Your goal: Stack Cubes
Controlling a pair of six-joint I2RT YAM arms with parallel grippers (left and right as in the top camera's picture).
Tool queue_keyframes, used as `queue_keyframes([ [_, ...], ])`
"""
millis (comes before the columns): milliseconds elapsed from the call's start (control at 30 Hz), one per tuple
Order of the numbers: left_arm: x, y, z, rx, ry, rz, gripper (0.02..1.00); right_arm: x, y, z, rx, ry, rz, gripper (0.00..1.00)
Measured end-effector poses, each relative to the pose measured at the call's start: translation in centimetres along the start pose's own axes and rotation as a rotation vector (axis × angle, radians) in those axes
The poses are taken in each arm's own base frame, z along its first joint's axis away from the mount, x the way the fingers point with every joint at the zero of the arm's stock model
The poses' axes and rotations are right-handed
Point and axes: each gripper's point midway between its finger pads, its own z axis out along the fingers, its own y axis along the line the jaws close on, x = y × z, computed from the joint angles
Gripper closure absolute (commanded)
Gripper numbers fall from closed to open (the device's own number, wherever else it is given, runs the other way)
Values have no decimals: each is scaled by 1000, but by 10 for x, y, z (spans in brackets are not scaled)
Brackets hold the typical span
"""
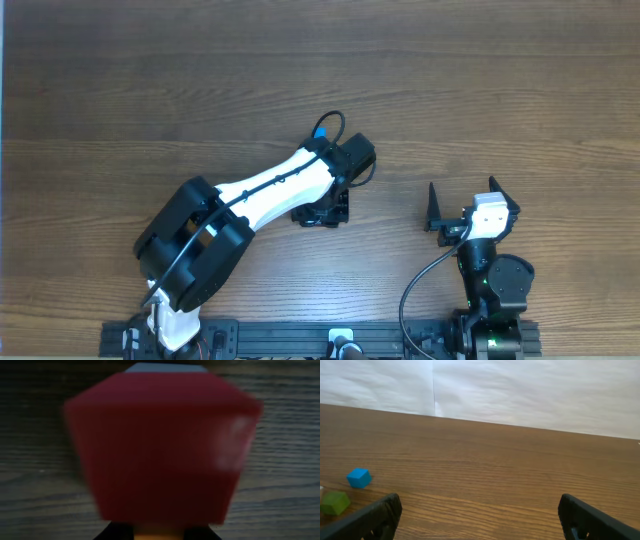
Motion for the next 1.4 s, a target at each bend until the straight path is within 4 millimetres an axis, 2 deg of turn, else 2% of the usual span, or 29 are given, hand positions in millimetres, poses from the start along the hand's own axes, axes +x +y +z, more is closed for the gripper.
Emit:
queue_keyframes([
  [133,-2,1,-17,22,-43,0,978,0,0,0,0,0,-1,7],
  [233,-3,6,-42,40,-69,-10,978,0,0,0,0,0,0,7],
  [367,-18,1,-69,73,-119,-17,980,0,0,0,0,0,0,7],
  [500,-31,1,-84,92,-152,-20,982,0,0,0,0,0,0,9],
  [767,-43,7,-87,94,-174,-8,982,0,0,0,0,0,-1,7],
  [1000,-46,5,-75,79,-159,3,980,0,0,0,0,0,0,7],
  [1400,-48,4,-70,76,-154,-9,980,0,0,0,0,0,0,7],
])
